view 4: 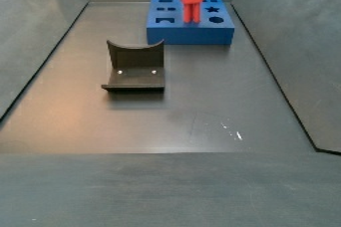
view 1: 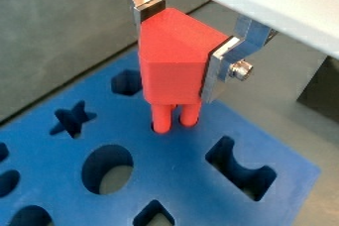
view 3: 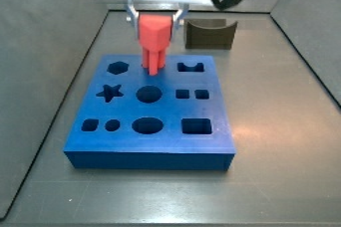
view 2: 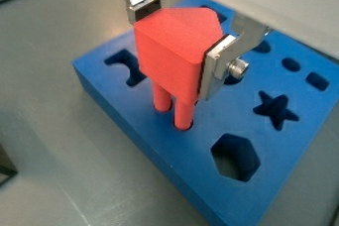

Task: Insert the 3 prong object.

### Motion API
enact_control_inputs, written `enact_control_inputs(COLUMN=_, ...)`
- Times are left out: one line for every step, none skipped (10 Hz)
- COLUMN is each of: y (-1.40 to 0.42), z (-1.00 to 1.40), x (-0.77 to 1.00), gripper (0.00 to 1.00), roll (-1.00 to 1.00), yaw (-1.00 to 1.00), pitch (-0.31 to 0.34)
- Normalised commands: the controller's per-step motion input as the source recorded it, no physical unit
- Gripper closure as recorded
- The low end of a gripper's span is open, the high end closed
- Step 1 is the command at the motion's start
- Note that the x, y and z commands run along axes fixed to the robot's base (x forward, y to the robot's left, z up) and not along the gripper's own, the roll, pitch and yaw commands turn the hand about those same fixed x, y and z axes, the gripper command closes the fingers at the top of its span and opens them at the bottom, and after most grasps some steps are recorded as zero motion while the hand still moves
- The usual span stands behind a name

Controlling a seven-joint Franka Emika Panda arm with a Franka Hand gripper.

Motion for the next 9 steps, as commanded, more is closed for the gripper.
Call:
enact_control_inputs(y=0.00, z=-0.49, x=0.00, gripper=1.00, roll=-0.07, yaw=0.09, pitch=-0.080)
enact_control_inputs(y=0.00, z=-0.56, x=0.00, gripper=1.00, roll=0.00, yaw=0.03, pitch=-0.136)
enact_control_inputs(y=0.00, z=-0.52, x=0.00, gripper=1.00, roll=0.00, yaw=0.01, pitch=-0.149)
enact_control_inputs(y=0.00, z=-0.44, x=0.00, gripper=1.00, roll=0.01, yaw=0.00, pitch=-0.100)
enact_control_inputs(y=0.00, z=-0.54, x=-0.06, gripper=1.00, roll=0.12, yaw=0.00, pitch=-0.151)
enact_control_inputs(y=-0.09, z=-0.55, x=-0.17, gripper=1.00, roll=0.31, yaw=0.00, pitch=-0.211)
enact_control_inputs(y=-0.11, z=-0.48, x=0.00, gripper=1.00, roll=0.39, yaw=0.00, pitch=-0.140)
enact_control_inputs(y=-0.17, z=-0.39, x=-0.07, gripper=1.00, roll=0.36, yaw=0.00, pitch=-0.139)
enact_control_inputs(y=0.00, z=0.00, x=0.00, gripper=1.00, roll=-0.01, yaw=0.00, pitch=-0.014)
